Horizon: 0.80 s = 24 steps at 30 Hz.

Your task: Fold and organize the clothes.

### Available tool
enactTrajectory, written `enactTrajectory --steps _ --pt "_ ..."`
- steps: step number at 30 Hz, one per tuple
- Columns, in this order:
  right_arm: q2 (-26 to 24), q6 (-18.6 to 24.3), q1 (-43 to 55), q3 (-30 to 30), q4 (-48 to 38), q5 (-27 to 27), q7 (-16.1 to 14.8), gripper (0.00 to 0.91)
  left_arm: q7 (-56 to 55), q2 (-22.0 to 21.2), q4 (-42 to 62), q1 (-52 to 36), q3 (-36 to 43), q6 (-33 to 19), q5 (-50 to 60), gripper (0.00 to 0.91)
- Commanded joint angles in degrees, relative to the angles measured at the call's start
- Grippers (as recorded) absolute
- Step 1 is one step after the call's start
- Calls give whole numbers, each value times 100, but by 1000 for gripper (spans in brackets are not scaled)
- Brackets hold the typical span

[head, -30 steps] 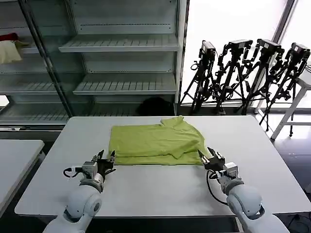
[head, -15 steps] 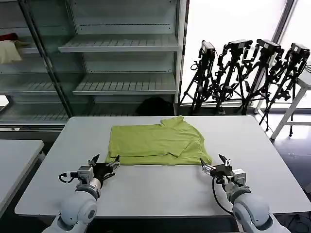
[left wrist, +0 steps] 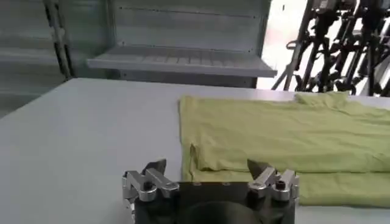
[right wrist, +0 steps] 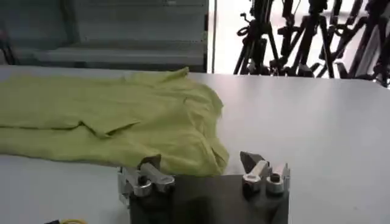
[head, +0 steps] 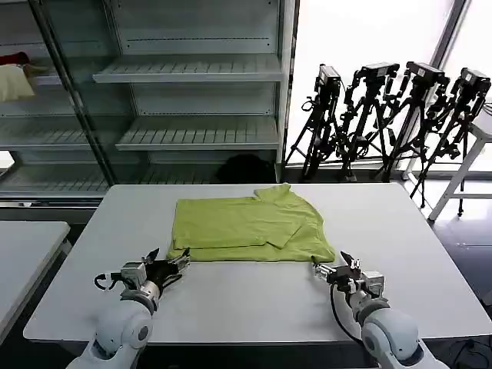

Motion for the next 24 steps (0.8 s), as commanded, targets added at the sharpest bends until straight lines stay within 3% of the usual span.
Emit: enactTrajectory --steps 1,5,6,8,10,11,12,13,14,17,24 --pt "72 24 41 -29 -75 -51 -9 877 51 -81 134 -7 26 -14 -146 907" --pt "59 68 26 -52 -101 -127 -55 806 70 -92 162 -5 29 -39 -134 826" --pt "59 73 27 -53 -112 -129 -60 736 70 -92 161 -7 30 -39 -130 816" --pt "64 97 34 -61 -155 -153 -72 715 70 -96 166 -12 35 -43 -123 736" --pt "60 124 40 -78 -202 -177 -88 605 68 -107 174 -6 36 -51 -110 534" --pt "60 129 40 -85 -205 -181 -92 524 70 -110 173 3 38 -57 -105 282" --pt "58 141 37 -91 -204 -201 -103 484 72 -114 168 23 46 -76 -80 202" --pt "57 160 34 -95 -204 -212 -107 363 76 -120 164 40 55 -89 -60 60" --pt "56 166 32 -97 -203 -217 -114 232 86 -124 166 51 68 -111 -44 10" --pt "68 201 24 -96 -217 -230 -121 10 108 -156 187 73 90 -143 10 10" --pt "32 234 -35 -55 -144 -251 -135 0 150 -154 194 80 112 -223 60 10"
